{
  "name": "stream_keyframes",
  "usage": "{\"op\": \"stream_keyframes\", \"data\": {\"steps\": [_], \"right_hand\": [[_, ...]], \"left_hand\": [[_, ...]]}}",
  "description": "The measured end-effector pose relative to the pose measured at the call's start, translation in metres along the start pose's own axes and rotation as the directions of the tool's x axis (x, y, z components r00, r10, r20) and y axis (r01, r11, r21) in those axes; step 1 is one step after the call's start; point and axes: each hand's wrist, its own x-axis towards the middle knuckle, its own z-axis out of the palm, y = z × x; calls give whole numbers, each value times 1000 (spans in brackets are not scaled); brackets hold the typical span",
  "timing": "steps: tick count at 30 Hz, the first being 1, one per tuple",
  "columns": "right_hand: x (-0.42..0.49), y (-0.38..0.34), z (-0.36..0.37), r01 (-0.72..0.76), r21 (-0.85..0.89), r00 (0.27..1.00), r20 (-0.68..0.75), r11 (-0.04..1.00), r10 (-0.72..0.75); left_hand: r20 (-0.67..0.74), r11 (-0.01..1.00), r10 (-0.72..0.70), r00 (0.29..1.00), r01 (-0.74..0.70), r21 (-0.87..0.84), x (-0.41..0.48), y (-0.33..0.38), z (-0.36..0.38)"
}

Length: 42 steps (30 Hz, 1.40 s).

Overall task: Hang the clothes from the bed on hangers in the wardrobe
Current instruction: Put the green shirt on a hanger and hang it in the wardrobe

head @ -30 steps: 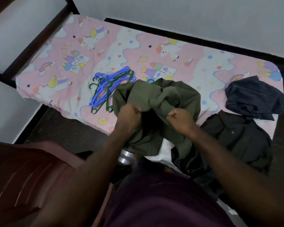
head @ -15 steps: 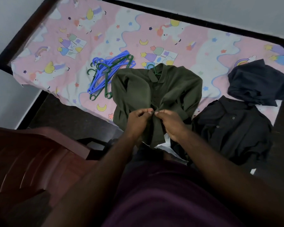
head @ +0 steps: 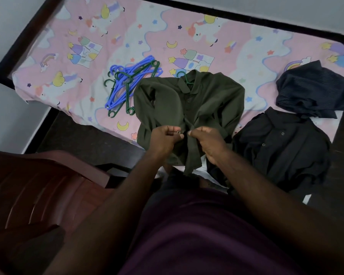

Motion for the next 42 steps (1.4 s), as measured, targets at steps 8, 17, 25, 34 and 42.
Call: {"op": "stream_keyframes", "data": {"steps": [8, 17, 25, 34, 42], "right_hand": [[2, -7, -1, 27, 81, 999, 44, 996, -30], [5, -10, -4, -15, 101, 997, 79, 995, 7], [12, -21, -8, 42, 18, 999, -15, 999, -41], [14, -24, -12, 188, -94, 982, -9, 978, -189], [22, -29, -19, 253, -239, 968, 55, 938, -247]], "left_hand": [[245, 972, -113, 963, 158, -174, 0, 11, -2], [129, 977, -64, 990, 89, -194, 2, 7, 8], [-25, 981, 117, 993, -111, 157, 11, 22, 14], [33, 993, 77, 996, -80, 91, 13, 27, 28], [60, 995, 26, 998, -32, 96, 21, 30, 26]]}}
